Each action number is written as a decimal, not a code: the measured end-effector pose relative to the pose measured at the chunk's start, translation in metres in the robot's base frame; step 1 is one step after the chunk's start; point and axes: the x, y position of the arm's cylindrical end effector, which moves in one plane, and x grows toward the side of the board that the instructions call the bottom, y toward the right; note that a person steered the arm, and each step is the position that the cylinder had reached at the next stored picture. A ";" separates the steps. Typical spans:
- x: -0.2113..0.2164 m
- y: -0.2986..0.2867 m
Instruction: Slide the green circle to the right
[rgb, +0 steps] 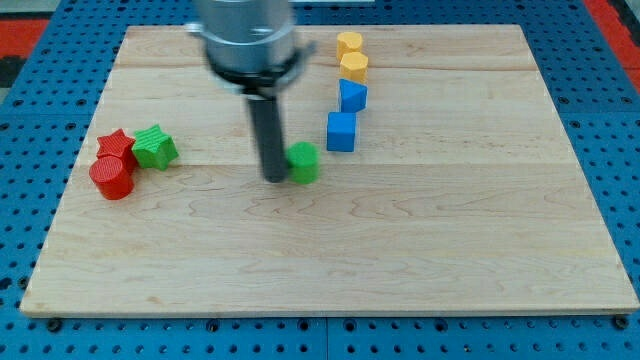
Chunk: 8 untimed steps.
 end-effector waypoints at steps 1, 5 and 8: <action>0.000 0.087; -0.058 0.038; -0.015 0.111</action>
